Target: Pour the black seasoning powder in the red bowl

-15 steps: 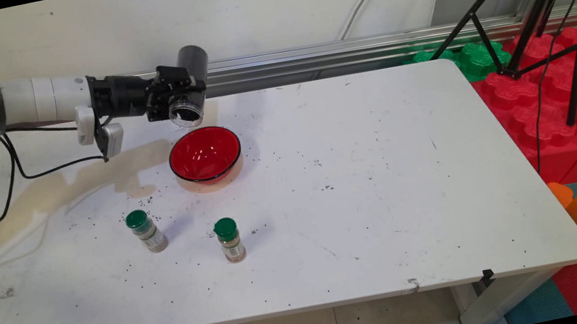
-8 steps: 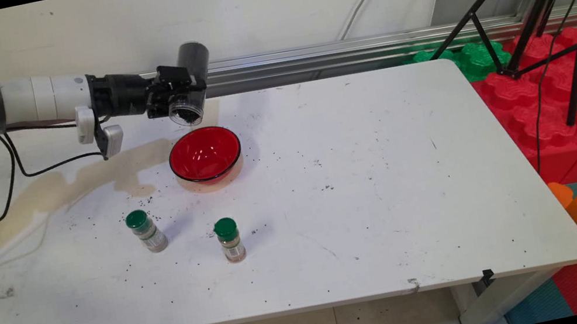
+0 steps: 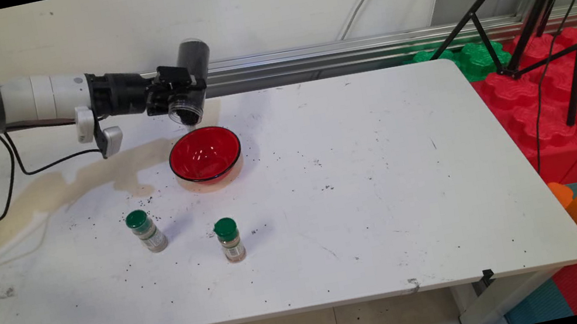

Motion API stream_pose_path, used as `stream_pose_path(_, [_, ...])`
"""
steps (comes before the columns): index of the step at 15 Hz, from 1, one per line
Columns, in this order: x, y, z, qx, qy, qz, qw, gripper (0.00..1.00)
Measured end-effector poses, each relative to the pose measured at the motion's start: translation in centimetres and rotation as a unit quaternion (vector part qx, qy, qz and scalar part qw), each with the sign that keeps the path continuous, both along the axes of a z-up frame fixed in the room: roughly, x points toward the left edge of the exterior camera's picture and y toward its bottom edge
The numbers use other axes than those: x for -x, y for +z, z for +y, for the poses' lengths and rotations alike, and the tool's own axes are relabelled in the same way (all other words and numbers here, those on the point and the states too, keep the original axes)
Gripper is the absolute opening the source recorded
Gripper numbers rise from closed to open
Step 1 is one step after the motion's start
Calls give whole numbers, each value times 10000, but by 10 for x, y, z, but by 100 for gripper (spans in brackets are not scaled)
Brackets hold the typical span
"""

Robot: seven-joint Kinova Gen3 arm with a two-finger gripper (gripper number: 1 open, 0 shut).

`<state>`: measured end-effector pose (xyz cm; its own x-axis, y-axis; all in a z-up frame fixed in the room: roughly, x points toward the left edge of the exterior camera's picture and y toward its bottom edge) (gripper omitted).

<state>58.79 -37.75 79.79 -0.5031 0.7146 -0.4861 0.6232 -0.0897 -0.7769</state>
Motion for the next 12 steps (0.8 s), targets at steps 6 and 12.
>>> stream_pose_path(6, [0,1,-1,71,-37,-57,10000,0])
stream_pose_path(12, [0,1,-2,113,-53,-91,9999,0])
